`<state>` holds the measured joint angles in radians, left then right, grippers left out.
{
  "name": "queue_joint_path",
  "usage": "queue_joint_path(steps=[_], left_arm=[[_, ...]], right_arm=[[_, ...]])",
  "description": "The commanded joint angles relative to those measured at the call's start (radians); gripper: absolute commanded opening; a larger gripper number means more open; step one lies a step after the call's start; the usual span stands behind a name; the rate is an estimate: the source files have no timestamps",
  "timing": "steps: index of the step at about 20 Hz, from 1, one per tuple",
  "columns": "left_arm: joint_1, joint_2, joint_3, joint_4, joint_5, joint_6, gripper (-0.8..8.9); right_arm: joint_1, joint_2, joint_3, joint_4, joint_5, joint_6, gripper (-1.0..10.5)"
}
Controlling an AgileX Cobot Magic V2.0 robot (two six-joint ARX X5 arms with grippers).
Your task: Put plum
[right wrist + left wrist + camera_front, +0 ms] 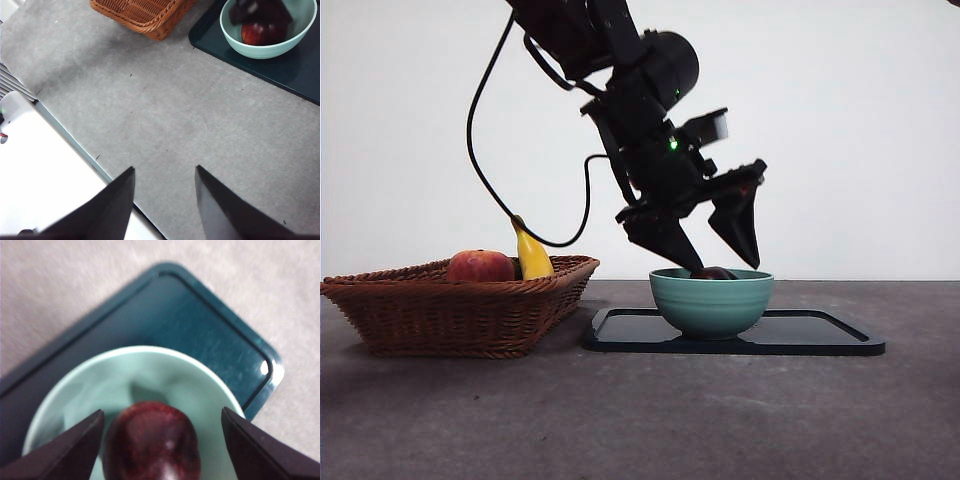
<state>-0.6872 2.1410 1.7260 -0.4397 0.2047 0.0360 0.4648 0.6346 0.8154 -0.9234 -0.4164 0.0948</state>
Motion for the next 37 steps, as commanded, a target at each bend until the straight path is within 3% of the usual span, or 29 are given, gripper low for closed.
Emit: queue_joint_path(steps=[1, 16, 21, 27, 37], left_arm=[[-0.009, 0.041, 0.029, 0.005, -0.004, 0.013, 3.74], [-0.011, 0.052, 0.029, -0.047, -0.035, 0.058, 3.68], [-0.011, 0.052, 0.029, -0.075, -0.056, 0.061, 2.41], [-0.014, 0.048, 0.039, -0.069, -0.056, 0.06, 2.41], [0.001, -0.1, 0.224, -0.208, -0.055, 0.054, 2.45]], right_arm=[[0.007, 0.003, 0.008, 0.009, -0.002, 0.01, 1.9], [0.007, 0.003, 0.008, 0.01, -0.002, 0.01, 1.9], [0.007, 0.003, 0.008, 0.01, -0.002, 0.01, 1.9], [0.007, 0.003, 0.008, 0.01, -0.002, 0.01, 1.9], [0.007, 0.003, 0.008, 0.01, -0.002, 0.01, 1.9]])
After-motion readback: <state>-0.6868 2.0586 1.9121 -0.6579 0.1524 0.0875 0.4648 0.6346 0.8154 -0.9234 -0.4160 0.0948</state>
